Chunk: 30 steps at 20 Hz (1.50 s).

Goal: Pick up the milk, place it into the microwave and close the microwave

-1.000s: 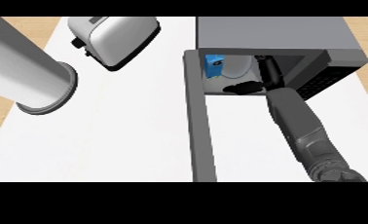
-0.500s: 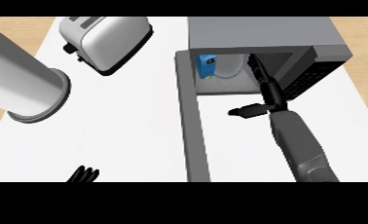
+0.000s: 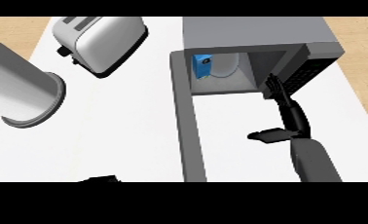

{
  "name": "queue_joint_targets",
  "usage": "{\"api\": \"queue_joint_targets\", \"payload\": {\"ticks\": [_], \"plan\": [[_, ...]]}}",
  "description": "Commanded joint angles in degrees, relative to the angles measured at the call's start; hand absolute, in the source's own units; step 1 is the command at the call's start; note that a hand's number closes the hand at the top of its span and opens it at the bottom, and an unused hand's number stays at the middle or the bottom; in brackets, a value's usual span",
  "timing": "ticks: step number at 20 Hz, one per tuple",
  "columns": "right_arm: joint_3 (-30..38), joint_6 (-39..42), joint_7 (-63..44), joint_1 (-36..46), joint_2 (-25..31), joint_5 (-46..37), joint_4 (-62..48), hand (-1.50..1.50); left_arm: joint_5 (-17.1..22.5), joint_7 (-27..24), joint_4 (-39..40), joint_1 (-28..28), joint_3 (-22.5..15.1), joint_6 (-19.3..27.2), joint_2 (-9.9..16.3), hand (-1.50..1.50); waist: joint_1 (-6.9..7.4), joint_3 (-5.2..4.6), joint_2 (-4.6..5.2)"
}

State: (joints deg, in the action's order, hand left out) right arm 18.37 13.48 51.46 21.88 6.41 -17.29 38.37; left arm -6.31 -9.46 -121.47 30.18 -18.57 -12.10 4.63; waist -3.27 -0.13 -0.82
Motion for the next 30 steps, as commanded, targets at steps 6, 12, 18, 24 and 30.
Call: {"api": "queue_joint_targets", "payload": {"ticks": [6, 12, 18, 24, 30], "plan": [[-1.7, 3.5, -5.7, -17.3, 1.0, 3.7, 25.2, -1.50, -6.1, 5.9, 16.6, -20.7, -1.4, 2.1, -4.5, 1.50, -0.19, -0.06, 0.49], [-0.1, 7.9, -7.7, -25.8, 3.8, 7.4, 34.7, -1.50, -8.2, 11.4, 28.8, -31.8, -6.8, -3.4, -4.6, 1.50, 0.16, 0.01, 0.71], [3.3, 13.8, -8.7, -31.1, 6.8, 14.8, 42.3, -1.50, -3.2, 3.4, 48.2, -40.8, -17.7, 7.4, -4.6, 1.50, 0.34, 0.02, 1.01], [2.5, 16.8, -11.4, -33.0, 8.0, 19.0, 48.9, -1.50, 9.1, -0.8, 59.3, -50.6, -30.0, 18.9, -4.6, 1.50, -0.88, -0.02, 1.24], [2.1, 17.6, -13.9, -30.3, 9.6, 23.1, 53.8, -1.50, 14.2, 2.2, 61.4, -57.1, -35.3, 32.1, -4.6, 1.50, -3.81, -0.11, 1.56]]}}
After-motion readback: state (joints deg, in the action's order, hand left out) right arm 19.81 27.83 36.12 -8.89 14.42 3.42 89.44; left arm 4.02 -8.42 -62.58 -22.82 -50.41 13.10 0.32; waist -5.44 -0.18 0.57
